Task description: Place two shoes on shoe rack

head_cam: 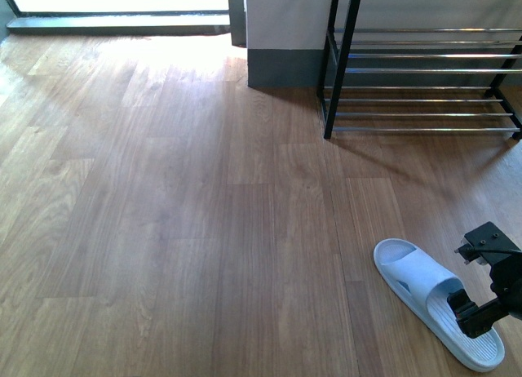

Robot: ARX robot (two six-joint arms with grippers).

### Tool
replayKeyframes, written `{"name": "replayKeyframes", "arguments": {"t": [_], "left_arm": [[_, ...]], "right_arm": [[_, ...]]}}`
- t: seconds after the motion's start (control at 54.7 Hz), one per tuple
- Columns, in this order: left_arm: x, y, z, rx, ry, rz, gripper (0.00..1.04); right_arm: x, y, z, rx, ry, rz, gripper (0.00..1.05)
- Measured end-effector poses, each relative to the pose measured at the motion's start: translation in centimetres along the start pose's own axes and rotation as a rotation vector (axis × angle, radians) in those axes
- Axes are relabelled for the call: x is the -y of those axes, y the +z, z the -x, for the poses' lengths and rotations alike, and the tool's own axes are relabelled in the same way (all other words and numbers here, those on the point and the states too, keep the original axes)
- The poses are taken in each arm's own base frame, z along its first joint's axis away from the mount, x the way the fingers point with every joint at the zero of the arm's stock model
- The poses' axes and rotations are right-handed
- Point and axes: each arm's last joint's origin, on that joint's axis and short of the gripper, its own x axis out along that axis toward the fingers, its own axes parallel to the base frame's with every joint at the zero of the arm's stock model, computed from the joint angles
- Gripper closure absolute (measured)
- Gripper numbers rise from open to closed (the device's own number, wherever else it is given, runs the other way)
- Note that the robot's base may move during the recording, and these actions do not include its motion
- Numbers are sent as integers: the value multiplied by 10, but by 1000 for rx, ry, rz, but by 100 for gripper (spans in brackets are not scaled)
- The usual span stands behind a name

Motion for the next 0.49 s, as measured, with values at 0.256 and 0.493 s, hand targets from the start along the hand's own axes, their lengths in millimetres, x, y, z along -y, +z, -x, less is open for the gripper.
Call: {"name": "replayKeyframes", "arguments": {"t": [0.256,0.493], "left_arm": [[0,0,0,0,0,0,103],[0,0,0,0,0,0,103]], "right_arm": [[5,-3,-15,192,68,65,9],[3,-24,-31,123,73,91,9]]}}
